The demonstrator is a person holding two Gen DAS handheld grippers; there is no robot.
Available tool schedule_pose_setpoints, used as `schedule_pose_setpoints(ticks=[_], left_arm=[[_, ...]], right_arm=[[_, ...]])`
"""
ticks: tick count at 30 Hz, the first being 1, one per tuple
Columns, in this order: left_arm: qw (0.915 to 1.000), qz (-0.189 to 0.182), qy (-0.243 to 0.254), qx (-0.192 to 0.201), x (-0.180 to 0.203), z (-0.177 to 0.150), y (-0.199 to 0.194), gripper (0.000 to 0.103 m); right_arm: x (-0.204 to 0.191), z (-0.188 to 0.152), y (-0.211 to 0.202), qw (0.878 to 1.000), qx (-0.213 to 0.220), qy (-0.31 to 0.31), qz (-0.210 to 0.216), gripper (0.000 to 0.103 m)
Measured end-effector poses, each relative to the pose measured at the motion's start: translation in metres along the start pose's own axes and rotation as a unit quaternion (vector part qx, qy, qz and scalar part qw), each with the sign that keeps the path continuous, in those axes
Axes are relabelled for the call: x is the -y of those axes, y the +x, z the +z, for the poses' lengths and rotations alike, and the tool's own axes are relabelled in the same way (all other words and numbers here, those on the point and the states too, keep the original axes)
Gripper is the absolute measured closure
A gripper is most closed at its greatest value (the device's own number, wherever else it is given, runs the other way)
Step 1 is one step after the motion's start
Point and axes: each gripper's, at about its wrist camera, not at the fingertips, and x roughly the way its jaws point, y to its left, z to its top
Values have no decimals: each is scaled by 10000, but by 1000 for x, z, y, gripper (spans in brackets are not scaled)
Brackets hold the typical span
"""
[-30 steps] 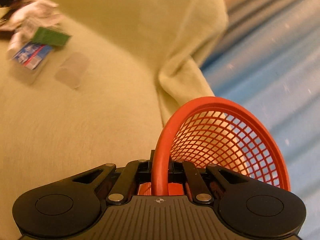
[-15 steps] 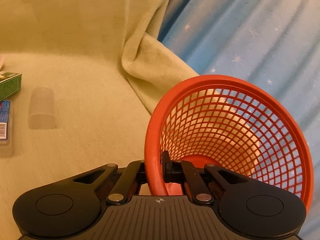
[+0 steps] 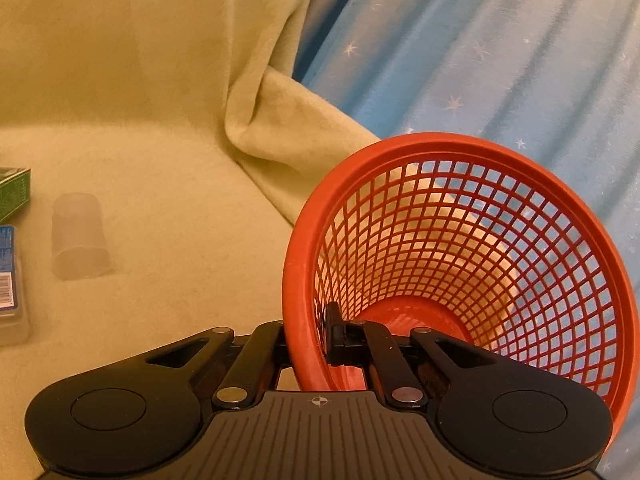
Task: Organize objects
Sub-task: 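Grasp the dark dropper bottle with the left gripper while right holds the basket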
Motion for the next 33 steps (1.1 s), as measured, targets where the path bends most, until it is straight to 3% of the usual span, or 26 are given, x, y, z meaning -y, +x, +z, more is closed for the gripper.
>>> schedule_pose_setpoints(ticks=[3, 5, 9, 11, 13, 18, 21, 33], left_arm=[[9998, -65, 164, -129, -5, -8, 15, 24], [9993, -92, 326, -181, -4, -10, 25, 38], [9971, -170, 708, -207, 3, -9, 42, 47], [9952, -149, 925, -285, 8, -9, 52, 61], [9929, -119, 1117, -381, 11, -11, 62, 67], [9888, -38, 1383, -557, 15, -14, 74, 69], [9878, -100, 1425, -627, 16, -15, 75, 82], [9933, -72, 1035, -503, 17, -9, 38, 84]], right_arm=[[-3, -3, -1, 10000, 3, -49, 28, 102], [-4, -4, -1, 10000, -5, -46, 44, 102], [-5, -2, 2, 9999, -28, -69, 74, 101], [-7, -3, 1, 9999, -27, -130, 90, 101], [-9, -3, 1, 9998, -18, -163, 94, 101], [-8, -3, 3, 9999, -12, -133, 103, 101], [-8, -2, 4, 9998, -11, -129, 118, 101], [-3, -2, 4, 9997, 16, -124, 186, 101]])
